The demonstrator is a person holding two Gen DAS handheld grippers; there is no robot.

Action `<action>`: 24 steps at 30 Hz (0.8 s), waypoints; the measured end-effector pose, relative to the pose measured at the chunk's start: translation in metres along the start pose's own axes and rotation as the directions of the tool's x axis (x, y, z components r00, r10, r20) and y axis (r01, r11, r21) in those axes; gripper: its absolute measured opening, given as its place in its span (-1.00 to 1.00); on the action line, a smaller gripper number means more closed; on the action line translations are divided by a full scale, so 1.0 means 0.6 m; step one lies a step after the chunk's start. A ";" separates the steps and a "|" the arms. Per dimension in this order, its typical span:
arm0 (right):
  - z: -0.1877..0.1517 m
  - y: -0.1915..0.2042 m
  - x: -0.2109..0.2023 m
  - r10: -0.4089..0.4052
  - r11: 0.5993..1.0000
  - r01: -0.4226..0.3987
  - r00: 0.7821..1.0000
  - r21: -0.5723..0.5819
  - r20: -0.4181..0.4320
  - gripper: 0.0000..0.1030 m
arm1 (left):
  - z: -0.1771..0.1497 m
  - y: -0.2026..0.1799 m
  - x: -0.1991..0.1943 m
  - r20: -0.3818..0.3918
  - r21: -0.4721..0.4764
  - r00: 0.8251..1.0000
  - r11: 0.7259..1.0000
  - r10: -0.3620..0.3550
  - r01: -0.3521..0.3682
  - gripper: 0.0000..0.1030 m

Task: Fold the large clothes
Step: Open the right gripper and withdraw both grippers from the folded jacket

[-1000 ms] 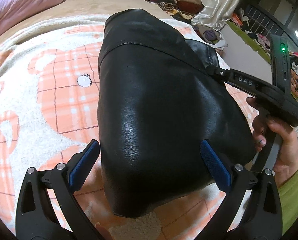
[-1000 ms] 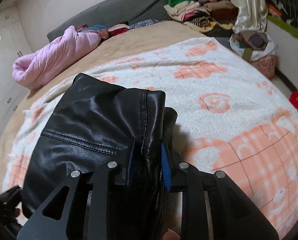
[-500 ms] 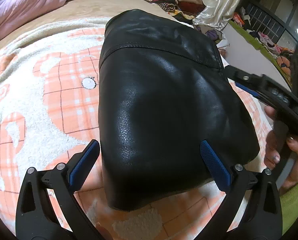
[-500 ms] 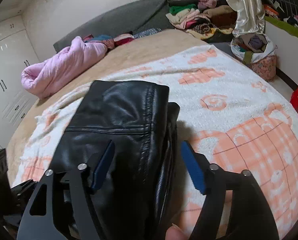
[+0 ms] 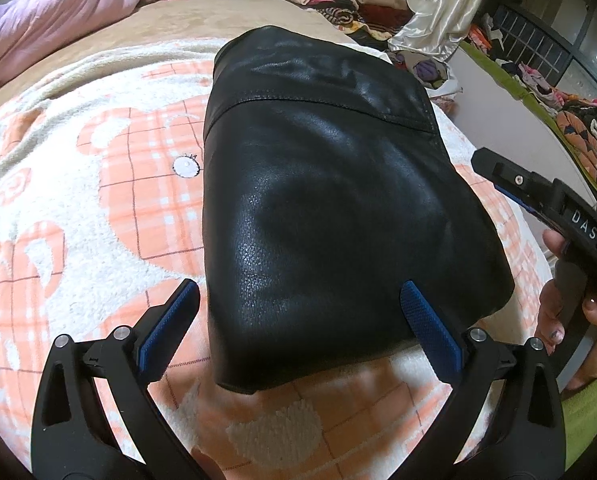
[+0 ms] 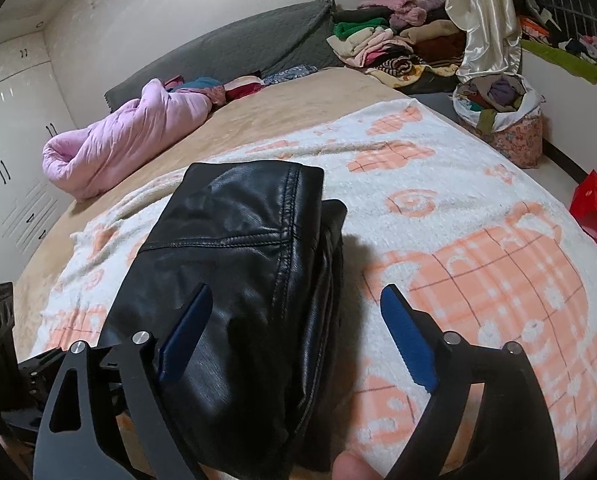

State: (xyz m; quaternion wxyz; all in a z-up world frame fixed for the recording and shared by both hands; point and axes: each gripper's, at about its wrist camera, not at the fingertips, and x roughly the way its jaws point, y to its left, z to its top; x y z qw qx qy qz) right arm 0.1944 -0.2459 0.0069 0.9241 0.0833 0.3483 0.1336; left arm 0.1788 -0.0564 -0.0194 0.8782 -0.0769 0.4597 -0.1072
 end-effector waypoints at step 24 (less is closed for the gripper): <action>-0.090 0.036 -0.120 -0.015 0.997 0.027 0.989 -0.076 0.148 0.89 | -0.060 -0.003 -0.073 0.077 0.032 0.996 0.999 0.032 -0.035 0.83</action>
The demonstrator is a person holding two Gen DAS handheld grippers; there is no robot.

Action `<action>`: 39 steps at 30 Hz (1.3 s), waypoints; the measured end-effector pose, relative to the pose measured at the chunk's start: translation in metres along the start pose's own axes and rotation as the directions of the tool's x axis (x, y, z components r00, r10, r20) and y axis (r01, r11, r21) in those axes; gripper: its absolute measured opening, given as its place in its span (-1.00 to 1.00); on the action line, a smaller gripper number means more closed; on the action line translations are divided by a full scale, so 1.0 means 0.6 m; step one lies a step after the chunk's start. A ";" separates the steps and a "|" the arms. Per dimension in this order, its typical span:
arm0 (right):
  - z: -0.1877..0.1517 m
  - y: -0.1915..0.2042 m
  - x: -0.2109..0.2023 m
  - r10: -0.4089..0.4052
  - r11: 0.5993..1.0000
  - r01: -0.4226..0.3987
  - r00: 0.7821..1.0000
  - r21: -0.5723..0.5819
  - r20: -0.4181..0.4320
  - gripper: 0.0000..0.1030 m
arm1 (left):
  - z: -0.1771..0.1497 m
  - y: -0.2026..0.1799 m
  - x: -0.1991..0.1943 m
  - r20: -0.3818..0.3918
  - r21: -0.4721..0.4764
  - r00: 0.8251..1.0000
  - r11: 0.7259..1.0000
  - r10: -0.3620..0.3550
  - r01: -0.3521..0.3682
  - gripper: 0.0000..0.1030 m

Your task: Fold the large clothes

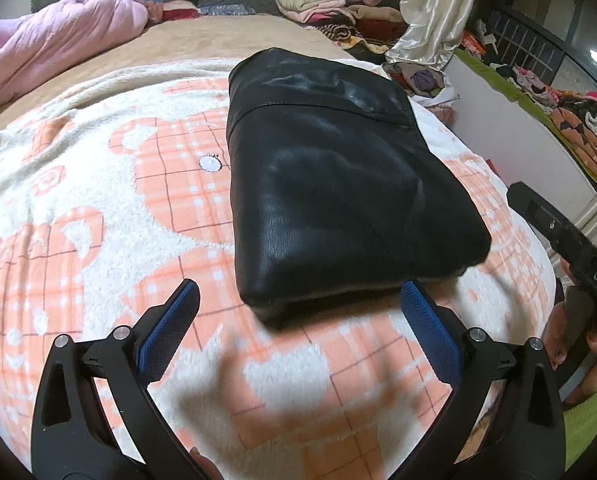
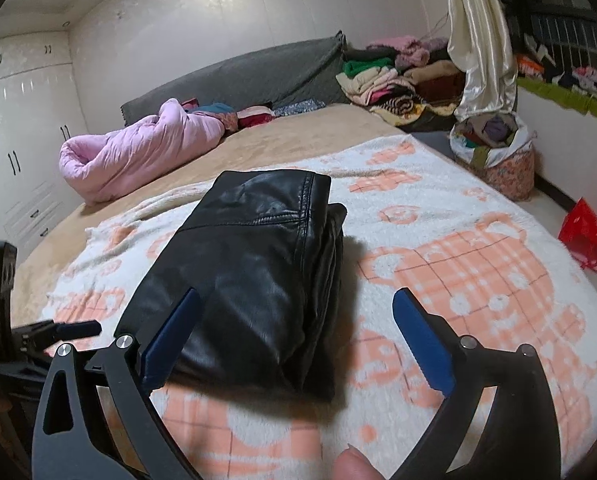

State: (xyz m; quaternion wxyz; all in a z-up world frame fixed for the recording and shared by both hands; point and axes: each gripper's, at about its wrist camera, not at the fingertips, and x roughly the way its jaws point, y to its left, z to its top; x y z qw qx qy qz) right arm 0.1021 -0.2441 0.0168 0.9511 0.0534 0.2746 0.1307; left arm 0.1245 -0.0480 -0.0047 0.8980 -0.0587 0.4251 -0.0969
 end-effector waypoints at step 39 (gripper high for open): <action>-0.123 0.036 -0.077 -0.068 0.993 0.060 0.995 -0.103 -0.072 0.91 | -0.088 0.017 -0.060 0.056 -0.024 0.997 0.998 0.055 -0.053 0.83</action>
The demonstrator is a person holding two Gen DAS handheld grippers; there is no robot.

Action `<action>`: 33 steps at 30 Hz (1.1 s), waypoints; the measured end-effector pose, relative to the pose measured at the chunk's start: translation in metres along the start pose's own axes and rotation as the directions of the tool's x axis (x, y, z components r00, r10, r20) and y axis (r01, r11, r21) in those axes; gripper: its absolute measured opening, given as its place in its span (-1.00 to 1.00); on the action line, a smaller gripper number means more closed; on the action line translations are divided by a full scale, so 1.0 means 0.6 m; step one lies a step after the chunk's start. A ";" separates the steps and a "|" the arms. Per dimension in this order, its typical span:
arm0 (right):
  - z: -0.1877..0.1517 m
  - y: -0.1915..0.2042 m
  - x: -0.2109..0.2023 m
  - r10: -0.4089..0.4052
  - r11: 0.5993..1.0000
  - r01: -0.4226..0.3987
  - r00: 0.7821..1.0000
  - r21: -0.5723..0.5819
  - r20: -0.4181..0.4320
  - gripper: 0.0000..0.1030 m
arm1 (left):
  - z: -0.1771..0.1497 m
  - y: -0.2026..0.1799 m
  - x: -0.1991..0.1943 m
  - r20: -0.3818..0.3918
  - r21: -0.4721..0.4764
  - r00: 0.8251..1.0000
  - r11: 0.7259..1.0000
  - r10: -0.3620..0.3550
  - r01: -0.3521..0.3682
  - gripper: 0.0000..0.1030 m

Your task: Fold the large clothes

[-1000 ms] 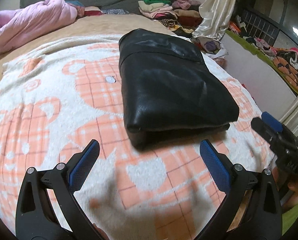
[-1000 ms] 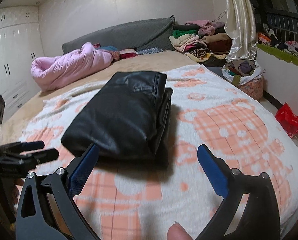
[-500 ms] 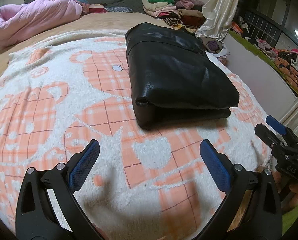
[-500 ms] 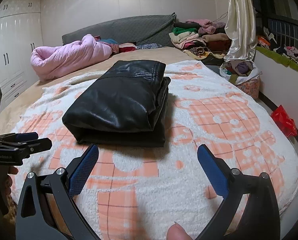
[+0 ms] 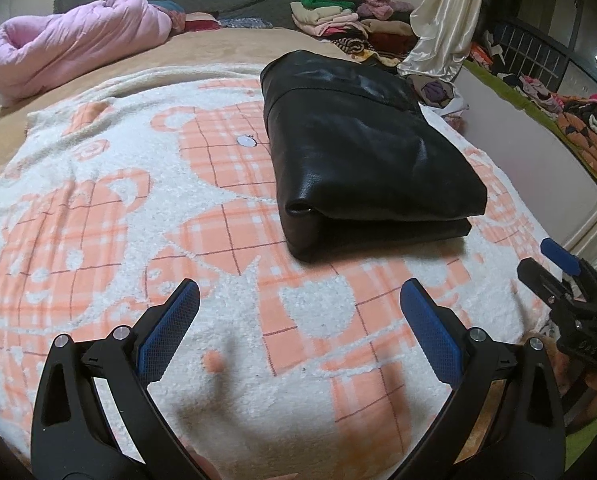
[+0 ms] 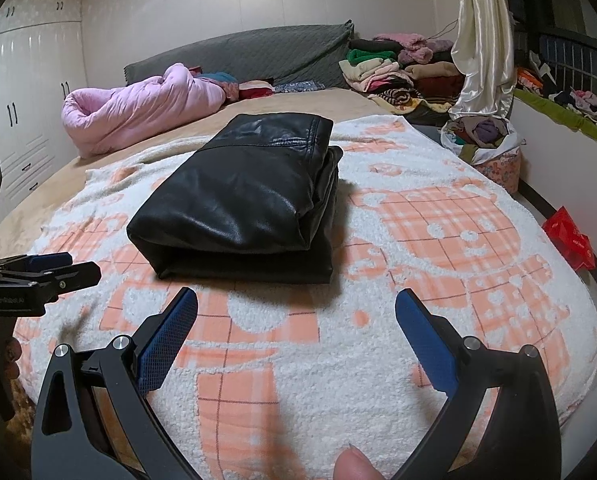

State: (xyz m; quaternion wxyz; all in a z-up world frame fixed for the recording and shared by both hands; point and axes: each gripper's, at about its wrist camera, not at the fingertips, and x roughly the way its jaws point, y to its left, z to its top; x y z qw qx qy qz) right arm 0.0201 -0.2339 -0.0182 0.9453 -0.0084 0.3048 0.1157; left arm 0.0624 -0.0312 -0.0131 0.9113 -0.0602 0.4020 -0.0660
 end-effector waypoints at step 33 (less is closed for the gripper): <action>0.001 0.004 -0.004 -0.003 1.000 0.003 1.000 -0.004 0.000 0.91 | 0.001 0.005 -0.001 -0.001 -0.005 1.000 1.000 -0.006 0.006 0.83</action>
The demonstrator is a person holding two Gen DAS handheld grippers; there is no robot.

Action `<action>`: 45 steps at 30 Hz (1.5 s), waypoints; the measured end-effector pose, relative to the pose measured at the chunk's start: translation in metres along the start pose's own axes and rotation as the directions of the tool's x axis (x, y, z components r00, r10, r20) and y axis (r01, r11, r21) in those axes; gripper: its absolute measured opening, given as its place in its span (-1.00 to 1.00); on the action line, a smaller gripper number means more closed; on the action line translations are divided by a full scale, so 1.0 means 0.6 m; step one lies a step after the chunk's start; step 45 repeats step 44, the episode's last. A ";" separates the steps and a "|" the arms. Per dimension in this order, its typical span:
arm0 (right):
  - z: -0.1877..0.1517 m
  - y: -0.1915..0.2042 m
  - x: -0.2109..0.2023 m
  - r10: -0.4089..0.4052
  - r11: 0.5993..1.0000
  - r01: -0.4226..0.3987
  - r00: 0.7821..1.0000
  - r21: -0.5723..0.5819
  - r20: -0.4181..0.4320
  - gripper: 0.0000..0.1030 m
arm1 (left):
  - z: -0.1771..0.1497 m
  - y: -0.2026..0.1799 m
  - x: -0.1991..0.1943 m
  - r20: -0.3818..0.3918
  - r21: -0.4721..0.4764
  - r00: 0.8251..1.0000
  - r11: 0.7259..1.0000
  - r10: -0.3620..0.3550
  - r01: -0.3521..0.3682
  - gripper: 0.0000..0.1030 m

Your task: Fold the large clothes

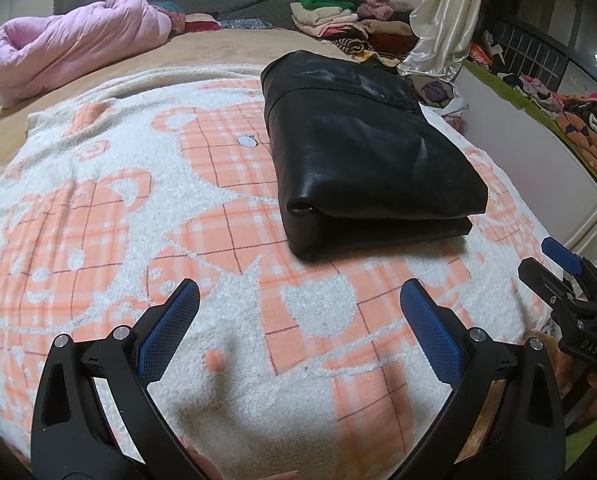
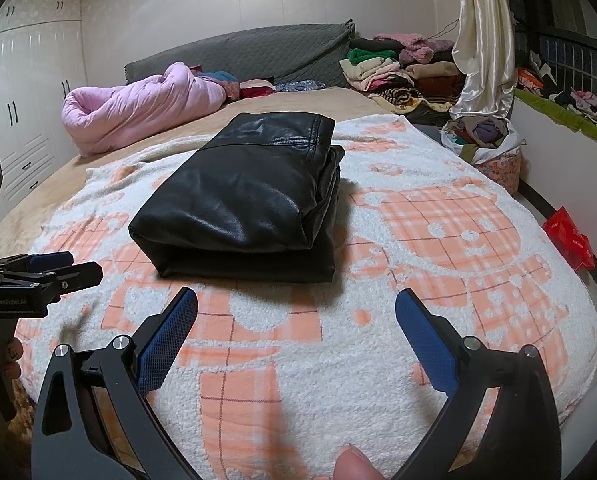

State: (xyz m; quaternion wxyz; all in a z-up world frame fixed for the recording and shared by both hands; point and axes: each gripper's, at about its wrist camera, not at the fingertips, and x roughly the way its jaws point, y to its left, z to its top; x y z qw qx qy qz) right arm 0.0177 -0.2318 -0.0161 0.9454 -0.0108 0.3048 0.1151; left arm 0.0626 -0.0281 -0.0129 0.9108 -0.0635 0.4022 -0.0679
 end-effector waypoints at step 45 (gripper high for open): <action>-0.173 -0.482 -0.186 -0.641 0.545 0.682 0.714 0.488 -0.282 0.91 | 0.042 0.325 -0.034 -0.074 -0.194 0.964 0.945 0.254 -0.264 0.83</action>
